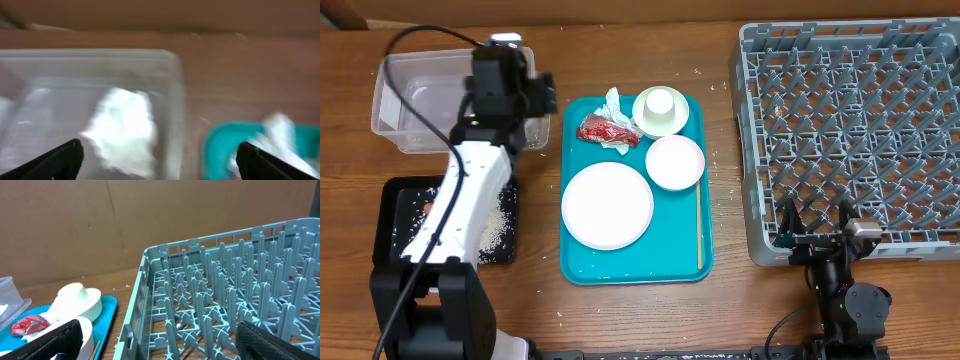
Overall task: Sort waste into correct bins and load items into the dishwasher
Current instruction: 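Reach the left gripper back to the teal tray and grasp the red wrapper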
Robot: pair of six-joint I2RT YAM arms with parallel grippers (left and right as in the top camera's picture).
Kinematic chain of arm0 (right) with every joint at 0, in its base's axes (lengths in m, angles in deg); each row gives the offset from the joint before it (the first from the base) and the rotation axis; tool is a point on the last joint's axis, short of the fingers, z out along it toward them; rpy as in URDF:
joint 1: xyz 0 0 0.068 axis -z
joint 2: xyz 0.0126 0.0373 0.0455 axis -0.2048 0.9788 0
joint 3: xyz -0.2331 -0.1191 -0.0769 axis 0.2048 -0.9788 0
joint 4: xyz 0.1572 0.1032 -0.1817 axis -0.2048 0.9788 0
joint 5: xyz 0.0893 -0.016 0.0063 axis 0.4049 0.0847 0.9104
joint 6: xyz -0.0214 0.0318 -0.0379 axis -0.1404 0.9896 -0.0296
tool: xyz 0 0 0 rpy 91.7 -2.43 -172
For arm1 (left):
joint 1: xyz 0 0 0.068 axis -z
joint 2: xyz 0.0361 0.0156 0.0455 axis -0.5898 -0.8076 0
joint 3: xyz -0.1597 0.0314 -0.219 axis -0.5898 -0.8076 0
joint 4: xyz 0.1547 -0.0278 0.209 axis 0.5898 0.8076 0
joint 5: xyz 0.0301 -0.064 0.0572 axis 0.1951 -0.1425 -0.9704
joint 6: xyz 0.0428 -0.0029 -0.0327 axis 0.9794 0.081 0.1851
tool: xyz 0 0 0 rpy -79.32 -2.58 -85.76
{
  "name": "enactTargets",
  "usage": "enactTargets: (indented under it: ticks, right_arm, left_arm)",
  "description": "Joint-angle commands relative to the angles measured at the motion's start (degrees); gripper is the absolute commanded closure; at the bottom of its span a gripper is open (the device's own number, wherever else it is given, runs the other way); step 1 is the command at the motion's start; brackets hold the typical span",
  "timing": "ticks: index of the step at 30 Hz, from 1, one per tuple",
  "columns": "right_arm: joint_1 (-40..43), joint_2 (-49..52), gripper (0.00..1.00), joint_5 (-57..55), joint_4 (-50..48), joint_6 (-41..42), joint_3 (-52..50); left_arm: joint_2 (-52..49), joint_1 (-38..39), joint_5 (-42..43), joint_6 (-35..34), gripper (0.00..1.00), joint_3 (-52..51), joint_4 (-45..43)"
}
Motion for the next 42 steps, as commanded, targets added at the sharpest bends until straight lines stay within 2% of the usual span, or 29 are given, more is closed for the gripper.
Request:
enactTargets:
  ticks: [1, 4, 6, 15, 19, 29, 30, 32, 34, 42]
  right_arm:
    - [-0.3, -0.7, 0.00, -0.5, -0.3, -0.4, -0.6]
    - [-0.3, -0.7, 0.00, -0.5, -0.3, -0.4, -0.6]
    - [-0.3, -0.7, 0.00, -0.5, -0.3, -0.4, -0.6]
    - [-0.3, -0.7, 0.00, -0.5, -0.3, -0.4, -0.6]
    - [-0.3, -0.7, 0.00, -0.5, -0.3, -0.4, -0.6]
    - [-0.3, -0.7, 0.00, -0.5, -0.3, -0.4, -0.6]
    - [-0.3, -0.7, 0.00, -0.5, -0.3, -0.4, -0.6]
    - [-0.3, -0.7, 0.00, -0.5, -0.3, -0.4, -0.6]
    - [-0.3, -0.7, 0.00, -0.5, -0.3, -0.4, -0.6]
    - [-0.3, -0.7, 0.00, -0.5, -0.4, -0.4, -0.6]
  left_arm:
    - [1.9, 3.2, 19.0, -0.3, 0.07, 0.9, 2.7]
    - [0.1, 5.7, 24.8, 0.4, 0.05, 0.9, 5.5]
    - [-1.8, 7.4, 24.3, 2.6, 0.00, 0.9, 6.8]
    - [-11.5, 9.8, 24.0, 16.2, 0.00, 0.9, 4.2]
    - [-14.6, 9.7, 23.6, 30.1, 0.01, 0.9, -0.4]
    - [-15.5, 9.7, 16.4, 53.0, 0.00, 0.9, -2.6]
    - [-15.8, 9.7, 16.6, 54.5, 0.03, 0.9, -2.2]
    - [-16.4, 9.8, 16.8, 56.5, 0.10, 0.9, -1.6]
    - [-17.2, 9.7, 16.8, 56.5, 0.11, 0.9, -1.5]
    - [-20.9, 9.7, 16.8, 56.5, 0.05, 0.9, -1.7]
